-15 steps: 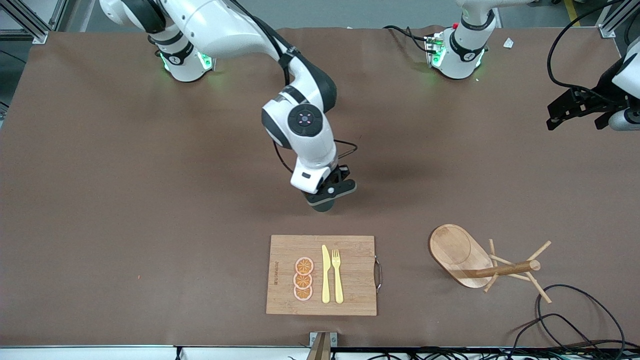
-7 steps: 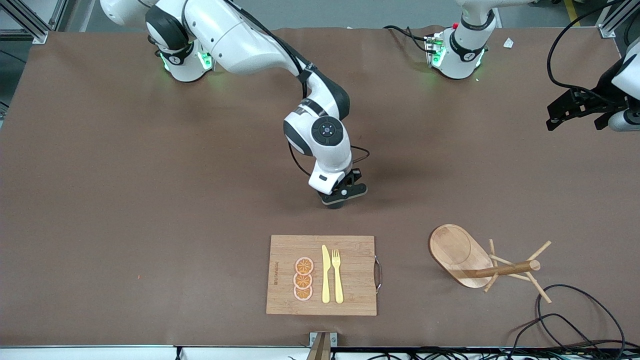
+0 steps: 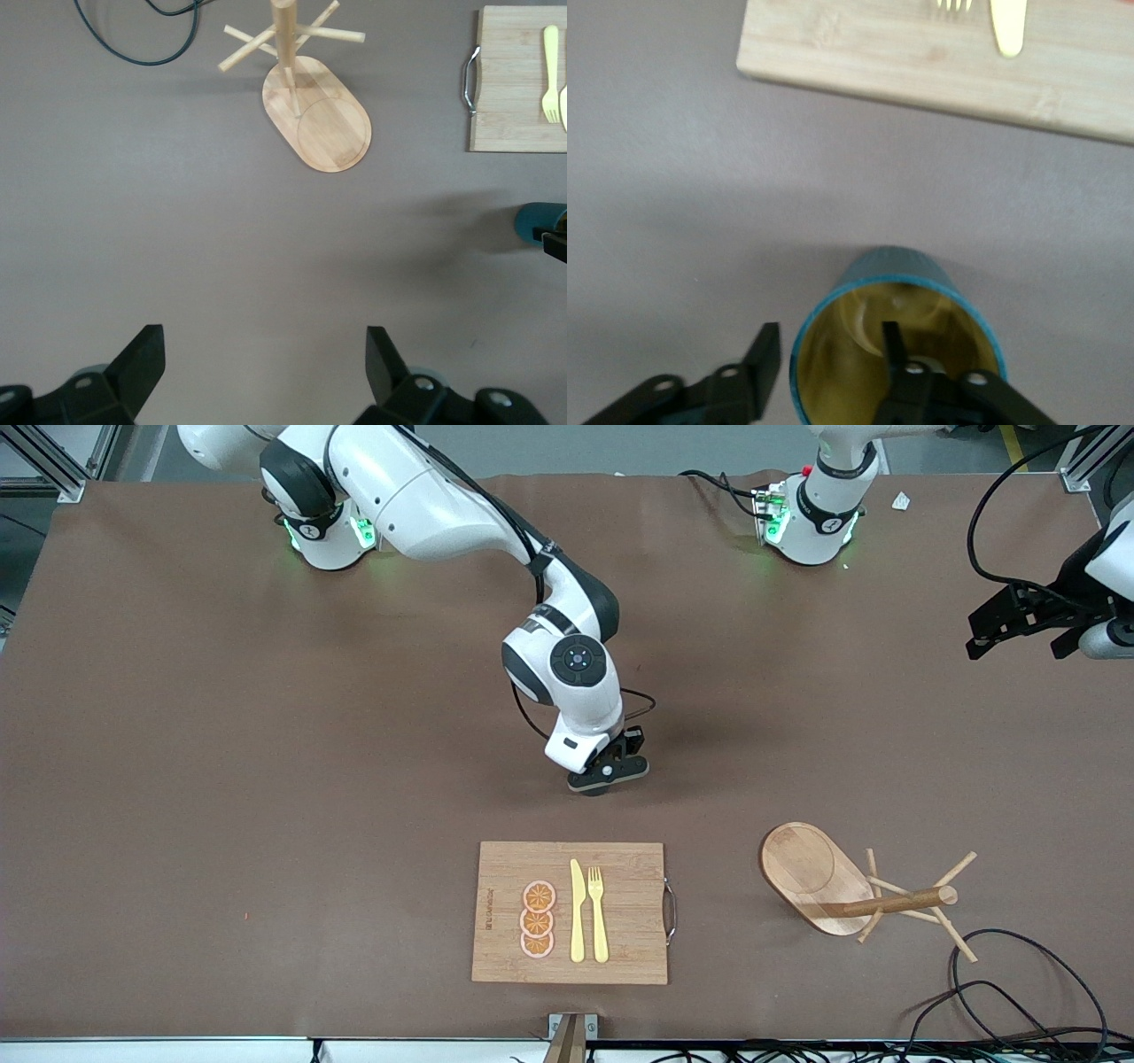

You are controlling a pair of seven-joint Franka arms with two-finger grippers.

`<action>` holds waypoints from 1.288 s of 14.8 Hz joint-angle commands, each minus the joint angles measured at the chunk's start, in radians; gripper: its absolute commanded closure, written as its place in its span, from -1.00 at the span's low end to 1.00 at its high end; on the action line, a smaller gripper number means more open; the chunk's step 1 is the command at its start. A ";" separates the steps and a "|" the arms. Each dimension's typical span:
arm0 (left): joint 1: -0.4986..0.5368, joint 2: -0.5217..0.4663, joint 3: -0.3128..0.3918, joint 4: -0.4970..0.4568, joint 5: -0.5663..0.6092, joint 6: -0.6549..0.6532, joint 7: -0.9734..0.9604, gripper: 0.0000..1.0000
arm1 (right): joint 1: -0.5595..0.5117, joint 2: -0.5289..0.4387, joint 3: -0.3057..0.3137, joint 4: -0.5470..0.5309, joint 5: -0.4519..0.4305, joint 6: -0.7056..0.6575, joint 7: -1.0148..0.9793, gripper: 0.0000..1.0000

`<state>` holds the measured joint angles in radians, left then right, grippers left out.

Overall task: Pass cup and hang on rack
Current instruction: 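Set the mug down, open the right gripper while the left gripper approaches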

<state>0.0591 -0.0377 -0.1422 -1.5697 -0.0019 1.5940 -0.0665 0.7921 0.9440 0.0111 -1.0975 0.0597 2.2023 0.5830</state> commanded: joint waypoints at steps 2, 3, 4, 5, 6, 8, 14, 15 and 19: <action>-0.039 0.033 -0.046 0.022 0.000 0.012 -0.128 -1.00 | -0.039 -0.066 0.000 0.001 0.054 -0.009 0.014 -1.00; -0.047 0.048 -0.066 0.022 0.000 0.020 -0.189 -1.00 | -0.080 -0.094 0.001 0.001 0.074 -0.012 0.014 -1.00; -0.054 0.055 -0.086 0.022 0.002 0.024 -0.229 -1.00 | -0.121 -0.128 0.004 -0.002 0.075 -0.041 0.012 -1.00; -0.062 0.059 -0.102 0.022 0.005 0.026 -0.263 -1.00 | -0.155 -0.145 0.004 -0.002 0.075 -0.088 0.009 -1.00; -0.064 0.068 -0.115 0.023 0.003 0.029 -0.295 -1.00 | -0.190 -0.165 0.004 -0.002 0.074 -0.125 0.006 -1.00; -0.082 0.078 -0.148 0.023 0.005 0.031 -0.378 -1.00 | -0.270 -0.230 0.003 -0.007 0.065 -0.194 -0.029 -1.00; -0.214 0.143 -0.161 0.065 0.066 0.032 -0.580 -1.00 | -0.563 -0.362 0.000 -0.007 0.061 -0.407 -0.132 -1.00; -0.254 0.157 -0.161 0.065 0.088 0.032 -0.625 -1.00 | -0.609 -0.375 0.000 -0.008 0.061 -0.429 -0.182 -1.00; -0.415 0.255 -0.161 0.069 0.225 0.032 -0.873 -1.00 | -0.761 -0.465 -0.002 -0.090 0.049 -0.478 -0.345 -1.00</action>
<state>-0.2891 0.1476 -0.3047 -1.5376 0.1493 1.6310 -0.8345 0.0925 0.5695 -0.0125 -1.0797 0.1169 1.7214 0.2953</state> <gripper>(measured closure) 0.000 0.000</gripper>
